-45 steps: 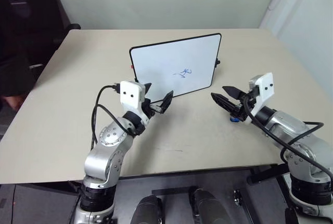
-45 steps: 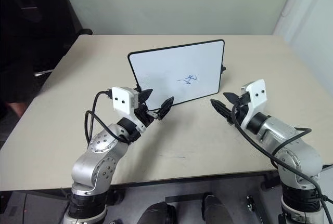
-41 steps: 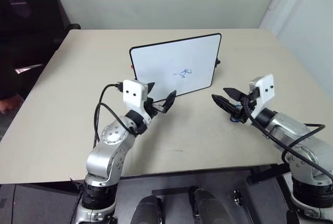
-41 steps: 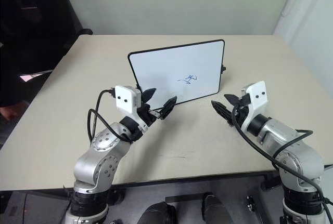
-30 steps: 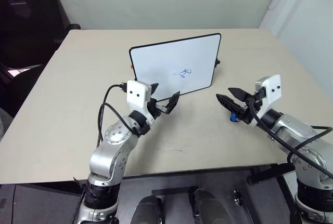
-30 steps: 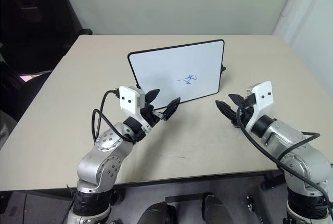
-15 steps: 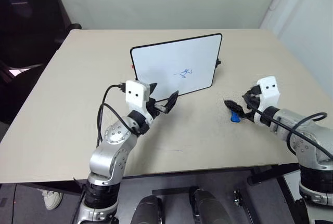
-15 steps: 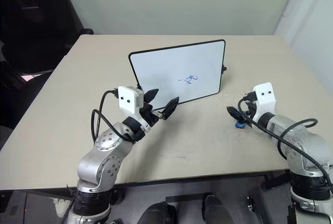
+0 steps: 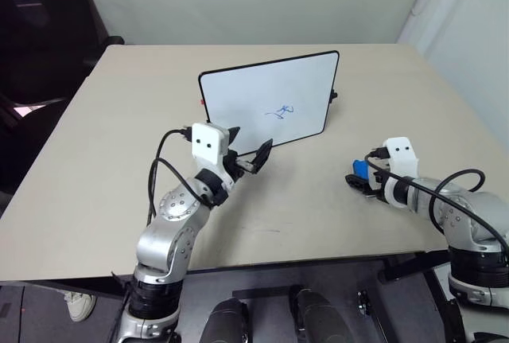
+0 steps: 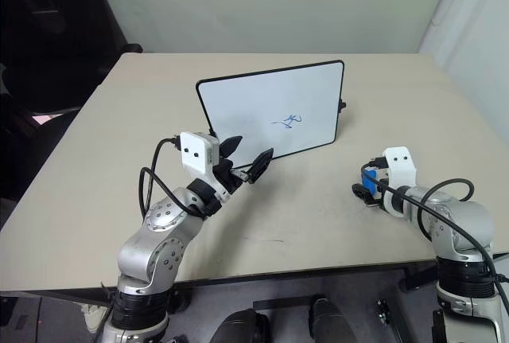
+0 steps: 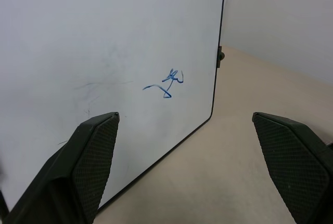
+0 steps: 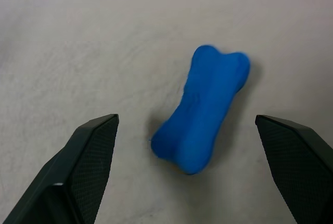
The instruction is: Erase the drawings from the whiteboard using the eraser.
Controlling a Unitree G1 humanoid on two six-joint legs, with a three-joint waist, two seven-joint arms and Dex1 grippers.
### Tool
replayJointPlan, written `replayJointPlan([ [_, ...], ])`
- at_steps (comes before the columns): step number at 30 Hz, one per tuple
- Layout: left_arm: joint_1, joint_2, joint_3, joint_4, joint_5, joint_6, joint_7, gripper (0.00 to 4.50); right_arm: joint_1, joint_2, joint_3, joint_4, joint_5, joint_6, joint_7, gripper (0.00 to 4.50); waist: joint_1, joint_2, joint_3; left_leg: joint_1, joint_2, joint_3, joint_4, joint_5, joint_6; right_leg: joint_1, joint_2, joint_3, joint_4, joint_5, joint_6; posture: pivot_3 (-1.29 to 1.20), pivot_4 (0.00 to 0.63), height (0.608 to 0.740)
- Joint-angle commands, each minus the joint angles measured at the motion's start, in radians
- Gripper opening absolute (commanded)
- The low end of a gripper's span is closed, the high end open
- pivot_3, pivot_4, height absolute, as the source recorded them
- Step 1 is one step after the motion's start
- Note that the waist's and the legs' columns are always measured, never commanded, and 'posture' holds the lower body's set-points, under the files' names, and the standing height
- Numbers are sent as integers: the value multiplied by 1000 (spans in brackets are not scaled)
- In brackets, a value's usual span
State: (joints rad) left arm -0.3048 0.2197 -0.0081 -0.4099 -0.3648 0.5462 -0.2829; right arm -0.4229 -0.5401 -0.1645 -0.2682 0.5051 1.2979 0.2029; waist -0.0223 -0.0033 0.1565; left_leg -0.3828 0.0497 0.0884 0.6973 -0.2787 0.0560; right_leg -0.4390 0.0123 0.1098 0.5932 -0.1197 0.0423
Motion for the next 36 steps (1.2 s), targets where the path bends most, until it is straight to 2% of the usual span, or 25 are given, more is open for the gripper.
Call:
replayJointPlan([
  [1,-6,3,9,-25,-6,-11,-6,4500,-13,0,9,0,-34,-11,-12,4458,0,0,0,0,0,0,0,0,0,0,0,0,0,0,0,0,150,740],
  [4,-5,2,4,-35,-5,-4,-1,4500,-14,0,17,-1,-49,-13,-4,3843,0,0,0,0,0,0,0,0,0,0,0,0,0,0,0,0,150,740],
  [12,-2,7,11,-45,-11,8,-3,4500,-1,0,11,-24,-67,-21,19,1102,0,0,0,0,0,0,0,0,0,0,0,0,0,1,-2,0,150,740],
  [15,3,11,17,-43,-16,6,-9,4500,16,-14,10,-56,-54,-22,45,452,0,0,0,0,0,0,0,0,0,0,0,0,0,1,-2,0,150,740],
  [20,10,10,16,-47,-20,6,-8,4500,26,-30,-5,-154,-5,-31,114,372,0,0,0,0,0,1,0,-1,0,0,0,0,0,1,-2,0,150,740],
  [26,12,2,8,-51,-19,8,-2,4500,7,-8,31,-239,20,-166,190,372,-1,0,0,0,0,1,0,-1,0,0,0,0,0,0,0,0,150,740],
  [36,22,-3,19,-50,-19,10,4,4500,-181,79,152,-67,-13,-331,250,372,0,0,0,1,0,0,0,0,1,-2,0,0,0,1,-1,0,150,740],
])
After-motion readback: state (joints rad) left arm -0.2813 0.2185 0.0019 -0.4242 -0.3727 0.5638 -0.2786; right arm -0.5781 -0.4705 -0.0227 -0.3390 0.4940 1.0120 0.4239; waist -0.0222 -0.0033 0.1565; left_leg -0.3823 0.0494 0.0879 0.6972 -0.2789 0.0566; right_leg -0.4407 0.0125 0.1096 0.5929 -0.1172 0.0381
